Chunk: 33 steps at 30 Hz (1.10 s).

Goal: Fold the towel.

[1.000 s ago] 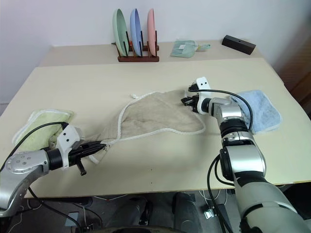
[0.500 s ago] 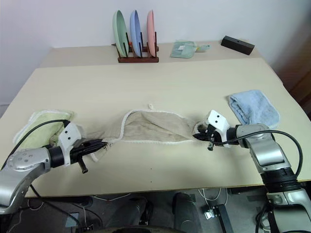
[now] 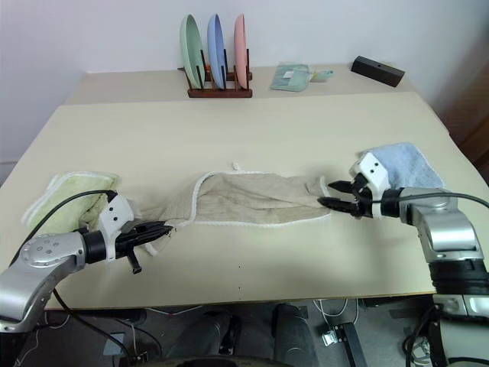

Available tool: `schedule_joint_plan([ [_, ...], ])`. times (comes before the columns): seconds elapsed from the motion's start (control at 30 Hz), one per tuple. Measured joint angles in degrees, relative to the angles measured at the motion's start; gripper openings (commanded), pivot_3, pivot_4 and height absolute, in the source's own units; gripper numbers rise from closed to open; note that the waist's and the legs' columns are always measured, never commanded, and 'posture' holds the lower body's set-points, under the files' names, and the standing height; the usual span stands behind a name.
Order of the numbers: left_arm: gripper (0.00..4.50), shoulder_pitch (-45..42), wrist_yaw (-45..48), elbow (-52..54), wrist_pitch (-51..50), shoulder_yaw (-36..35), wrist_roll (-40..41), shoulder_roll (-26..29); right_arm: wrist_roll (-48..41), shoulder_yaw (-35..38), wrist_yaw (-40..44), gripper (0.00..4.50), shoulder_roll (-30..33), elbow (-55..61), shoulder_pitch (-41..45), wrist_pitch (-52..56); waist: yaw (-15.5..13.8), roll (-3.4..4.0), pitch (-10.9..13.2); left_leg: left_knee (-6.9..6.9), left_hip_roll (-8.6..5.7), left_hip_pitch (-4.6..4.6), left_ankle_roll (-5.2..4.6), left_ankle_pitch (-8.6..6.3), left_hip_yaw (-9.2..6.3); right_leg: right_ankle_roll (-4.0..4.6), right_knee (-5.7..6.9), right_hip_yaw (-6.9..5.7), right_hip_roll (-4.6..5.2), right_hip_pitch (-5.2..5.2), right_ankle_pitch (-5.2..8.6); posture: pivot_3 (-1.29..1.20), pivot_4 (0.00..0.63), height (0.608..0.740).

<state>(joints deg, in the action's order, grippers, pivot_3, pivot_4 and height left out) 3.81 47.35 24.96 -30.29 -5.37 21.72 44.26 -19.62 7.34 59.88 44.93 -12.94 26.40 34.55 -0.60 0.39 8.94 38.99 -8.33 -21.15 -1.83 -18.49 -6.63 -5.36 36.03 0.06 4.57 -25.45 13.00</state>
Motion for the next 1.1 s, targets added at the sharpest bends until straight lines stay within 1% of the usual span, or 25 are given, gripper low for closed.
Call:
schedule_joint_plan([
  [0.17, 0.0, -0.21, -0.26, 0.05, 0.53, 0.4, 0.01, -0.7, -2.02, 1.43, -5.37, 2.82, -4.53, -7.72, 7.06, 5.86, -0.27, 0.0, 0.0, 0.03, -0.01, -0.04, -0.01, 0.0, -0.01, 0.0, -0.01, 0.0, 0.01, 0.0, 0.0, 0.0, 0.15, 0.74],
  [0.33, 0.0, -0.19, -0.38, 0.04, 0.55, 0.59, 0.01, -0.81, -3.31, 2.92, -10.29, 2.82, -8.19, -11.55, 11.88, 9.63, -0.04, 0.03, 0.02, 0.02, -0.01, -0.07, -0.01, 0.0, 0.0, 0.0, 0.01, 0.0, 0.01, -0.06, 0.0, 0.0, 0.15, 0.74],
  [0.47, 0.0, -0.17, -0.64, 0.05, 0.52, 0.68, 0.01, -0.89, -4.26, 4.35, -13.71, 2.82, -9.74, -13.88, 16.56, 12.0, -0.06, 0.05, 0.03, 0.0, -0.01, -0.09, 0.0, 0.01, 0.0, 0.0, 0.01, 0.0, 0.01, -0.09, 0.0, 0.0, 0.15, 0.74],
  [0.53, 0.0, -0.53, -0.82, 0.07, 0.51, 1.26, 0.01, -1.06, -3.92, 3.62, -14.76, 2.82, -10.73, -16.09, 19.34, 12.85, -0.04, 0.05, 0.02, 0.01, -0.01, -0.09, -0.01, 0.01, 0.01, 0.01, 0.02, 0.0, 0.01, -0.09, 0.0, 0.0, 0.15, 0.74],
  [0.57, 0.0, -0.76, -0.95, 0.07, 0.5, 1.67, 0.01, -1.21, -2.8, 1.73, -14.46, 2.82, -10.62, -16.66, 19.82, 12.52, -0.09, 0.04, 0.02, 0.01, -0.01, -0.09, -0.01, 0.01, 0.0, 0.01, 0.02, -0.01, 0.0, -0.09, 0.0, 0.0, 0.15, 0.74],
  [0.67, 0.0, -1.45, -1.3, 0.07, 0.41, 2.16, 0.02, -1.39, 1.13, -5.08, -12.49, 2.82, -10.76, -18.65, 18.89, 10.57, -0.26, 0.03, 0.02, 0.04, -0.04, -0.15, -0.01, 0.01, -0.02, 0.0, 0.01, -0.04, 0.04, -0.09, -0.01, 0.0, 0.15, 0.74],
  [0.77, 0.0, -1.51, -1.37, 0.13, 0.32, 2.15, 0.09, -1.35, 2.47, -6.82, -10.81, 2.82, -10.24, -19.4, 17.67, 8.71, -0.1, 0.05, 0.03, 0.05, -0.05, -0.15, -0.02, 0.01, -0.01, 0.0, 0.01, -0.03, 0.05, -0.11, -0.01, 0.0, 0.15, 0.74],
  [0.83, 0.0, -1.07, -1.4, 0.75, 0.27, 2.12, 0.15, -1.3, 4.19, -8.57, -9.37, 2.82, -8.24, -18.23, 16.59, 6.62, -0.14, 0.05, 0.03, 0.04, -0.05, -0.14, -0.01, 0.01, -0.02, 0.0, 0.01, -0.04, 0.04, -0.11, -0.01, 0.0, 0.15, 0.74],
  [0.9, 0.0, -0.12, -1.47, 1.22, -0.17, 1.97, 0.19, -1.18, 6.57, -10.86, -7.63, 2.82, -6.18, -15.3, 14.03, 3.1, -0.14, 0.04, 0.02, 0.05, -0.05, -0.13, -0.01, 0.01, -0.01, 0.0, 0.01, -0.03, 0.04, -0.09, -0.01, 0.0, 0.15, 0.74],
  [1.1, 0.0, 0.18, -1.47, 1.95, -0.7, 1.8, 0.22, -0.77, 10.92, -13.97, -5.76, 2.82, -2.66, -8.44, 8.86, -2.94, -0.25, 0.0, -0.01, 0.07, -0.05, -0.08, -0.01, 0.0, -0.03, 0.0, 0.0, -0.05, 0.04, -0.02, -0.01, 0.0, 0.15, 0.74],
])
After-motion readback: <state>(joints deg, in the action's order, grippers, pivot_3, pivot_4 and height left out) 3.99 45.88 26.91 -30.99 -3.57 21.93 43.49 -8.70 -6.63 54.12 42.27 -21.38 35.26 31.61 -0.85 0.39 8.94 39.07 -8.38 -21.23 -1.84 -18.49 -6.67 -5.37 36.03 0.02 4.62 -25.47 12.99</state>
